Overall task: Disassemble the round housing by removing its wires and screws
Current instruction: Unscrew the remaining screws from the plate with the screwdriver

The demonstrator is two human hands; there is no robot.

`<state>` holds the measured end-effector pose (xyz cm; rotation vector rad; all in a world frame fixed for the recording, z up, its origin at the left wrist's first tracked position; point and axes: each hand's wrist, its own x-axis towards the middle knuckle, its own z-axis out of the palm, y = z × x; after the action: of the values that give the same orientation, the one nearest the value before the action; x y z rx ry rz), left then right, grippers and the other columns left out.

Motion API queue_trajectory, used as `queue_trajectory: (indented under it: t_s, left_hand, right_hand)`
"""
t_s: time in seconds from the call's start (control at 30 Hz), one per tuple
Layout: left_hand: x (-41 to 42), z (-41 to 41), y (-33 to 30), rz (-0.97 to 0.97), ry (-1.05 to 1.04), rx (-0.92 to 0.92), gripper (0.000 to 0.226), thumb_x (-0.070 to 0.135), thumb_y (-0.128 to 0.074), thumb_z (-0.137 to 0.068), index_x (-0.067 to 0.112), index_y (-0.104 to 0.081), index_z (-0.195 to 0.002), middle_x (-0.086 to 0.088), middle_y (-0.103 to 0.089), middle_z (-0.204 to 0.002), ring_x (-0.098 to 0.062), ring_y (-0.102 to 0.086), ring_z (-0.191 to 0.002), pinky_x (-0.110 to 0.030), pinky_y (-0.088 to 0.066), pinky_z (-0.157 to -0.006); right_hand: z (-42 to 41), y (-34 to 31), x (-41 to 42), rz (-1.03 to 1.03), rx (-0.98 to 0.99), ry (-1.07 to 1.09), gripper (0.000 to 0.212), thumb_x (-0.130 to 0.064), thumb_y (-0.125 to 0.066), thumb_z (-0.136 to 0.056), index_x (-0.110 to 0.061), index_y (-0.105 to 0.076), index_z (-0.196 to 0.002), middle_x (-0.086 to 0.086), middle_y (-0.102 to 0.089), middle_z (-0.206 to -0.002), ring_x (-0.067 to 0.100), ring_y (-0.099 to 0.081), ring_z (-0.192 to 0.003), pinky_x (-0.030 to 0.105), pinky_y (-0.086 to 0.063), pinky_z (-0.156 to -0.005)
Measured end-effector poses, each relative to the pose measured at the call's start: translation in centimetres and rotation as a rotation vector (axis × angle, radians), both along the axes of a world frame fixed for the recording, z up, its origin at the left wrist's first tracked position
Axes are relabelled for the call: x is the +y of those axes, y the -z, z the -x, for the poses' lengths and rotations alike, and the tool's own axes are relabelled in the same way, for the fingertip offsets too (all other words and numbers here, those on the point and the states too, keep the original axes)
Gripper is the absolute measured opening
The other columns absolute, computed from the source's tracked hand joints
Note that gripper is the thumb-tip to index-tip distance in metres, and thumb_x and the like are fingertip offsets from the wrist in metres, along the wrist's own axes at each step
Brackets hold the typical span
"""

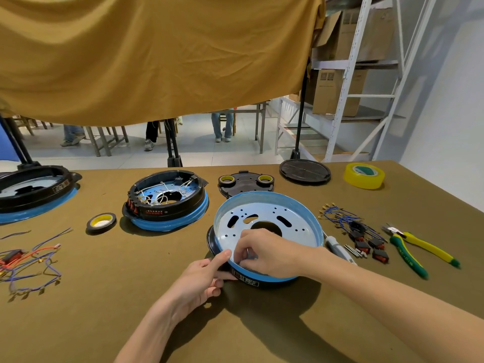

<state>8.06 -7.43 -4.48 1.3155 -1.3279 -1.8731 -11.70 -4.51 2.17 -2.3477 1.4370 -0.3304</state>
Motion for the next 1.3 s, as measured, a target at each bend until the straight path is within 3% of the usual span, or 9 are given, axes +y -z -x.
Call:
queue_trajectory:
  t_s: [0.17,0.33,0.43,0.6,0.73,0.87,0.97,1.17,1.3]
  left_hand:
    - [0.1,0.0,0.0,0.013,0.013,0.015,0.096,0.077,-0.073,-0.053,0.011,-0.068,-0.122,-0.012,-0.081,-0.102,-0.008,-0.052,-0.061,-0.018,-0.049,-0.056]
    - [0.2,0.0,-0.1,0.017,0.008,0.009,0.097,0.079,-0.072,-0.053,0.012,-0.067,-0.123,-0.011,-0.081,-0.103,-0.008,-0.051,-0.063,-0.019,-0.049,-0.058]
    - [0.2,0.0,-0.2,0.014,0.012,0.012,0.096,0.077,-0.073,-0.052,0.012,-0.067,-0.122,-0.011,-0.081,-0.103,-0.008,-0.052,-0.061,-0.018,-0.049,-0.057]
    - [0.2,0.0,-0.2,0.01,0.0,0.006,0.095,0.077,-0.072,-0.053,0.012,-0.066,-0.123,-0.011,-0.081,-0.103,-0.008,-0.051,-0.062,-0.019,-0.049,-0.057]
    - [0.2,0.0,-0.1,0.005,0.003,0.003,0.092,0.074,-0.071,-0.057,0.009,-0.067,-0.122,-0.011,-0.081,-0.102,-0.008,-0.052,-0.061,-0.019,-0.049,-0.056]
    - [0.2,0.0,-0.2,0.002,0.003,-0.005,0.09,0.075,-0.07,-0.058,0.01,-0.067,-0.121,-0.01,-0.081,-0.103,-0.008,-0.052,-0.061,-0.019,-0.049,-0.057]
    - [0.2,0.1,-0.2,0.001,0.003,-0.009,0.09,0.075,-0.069,-0.058,0.01,-0.067,-0.121,-0.01,-0.081,-0.103,-0.008,-0.051,-0.061,-0.019,-0.049,-0.056]
    - [0.3,0.1,-0.2,0.006,-0.013,-0.001,0.091,0.074,-0.071,-0.057,0.009,-0.067,-0.122,-0.012,-0.081,-0.102,-0.007,-0.051,-0.058,-0.018,-0.048,-0.054]
    - [0.4,0.1,-0.3,0.008,-0.006,0.014,0.09,0.072,-0.072,-0.059,0.009,-0.067,-0.122,-0.013,-0.081,-0.102,-0.007,-0.052,-0.058,-0.018,-0.048,-0.054]
  right_hand:
    - [0.1,-0.1,-0.2,0.005,0.012,0.038,0.016,-0.032,-0.067,-0.096,-0.021,-0.07,-0.107,-0.014,-0.05,-0.097,0.005,-0.053,-0.084,0.016,-0.043,-0.068]
    - [-0.1,-0.4,-0.2,-0.021,0.013,-0.006,0.017,-0.023,-0.065,-0.097,-0.024,-0.067,-0.113,-0.012,-0.049,-0.103,0.007,-0.054,-0.093,0.016,-0.043,-0.072]
    - [-0.1,-0.5,-0.1,0.015,0.015,0.03,0.017,-0.033,-0.067,-0.096,-0.026,-0.067,-0.111,-0.014,-0.049,-0.101,0.005,-0.052,-0.093,0.017,-0.041,-0.074]
    - [-0.5,-0.6,-0.2,0.02,0.06,-0.031,0.015,-0.021,-0.066,-0.096,-0.025,-0.069,-0.11,-0.015,-0.046,-0.101,0.006,-0.045,-0.096,0.016,-0.038,-0.076]
    - [-0.3,-0.7,-0.1,0.056,0.089,0.036,0.017,-0.036,-0.067,-0.095,-0.022,-0.069,-0.105,-0.011,-0.05,-0.1,0.01,-0.051,-0.094,0.022,-0.047,-0.08]
    - [-0.4,-0.9,0.0,0.037,0.116,-0.032,0.012,-0.024,-0.066,-0.097,-0.022,-0.073,-0.107,-0.009,-0.051,-0.104,0.009,-0.048,-0.098,0.021,-0.043,-0.08]
    - [-0.4,-1.1,0.0,0.017,0.092,-0.016,0.014,-0.026,-0.067,-0.096,-0.023,-0.071,-0.108,-0.009,-0.05,-0.106,0.008,-0.05,-0.1,0.021,-0.046,-0.083]
    - [-0.7,-1.1,-0.3,-0.004,0.117,-0.036,0.018,-0.018,-0.065,-0.097,-0.021,-0.072,-0.113,-0.011,-0.048,-0.103,0.008,-0.048,-0.097,0.014,-0.037,-0.071]
    - [-0.6,-1.2,-0.2,0.011,0.106,0.014,0.021,-0.028,-0.067,-0.096,-0.021,-0.067,-0.115,-0.008,-0.051,-0.107,0.01,-0.052,-0.099,0.017,-0.044,-0.079]
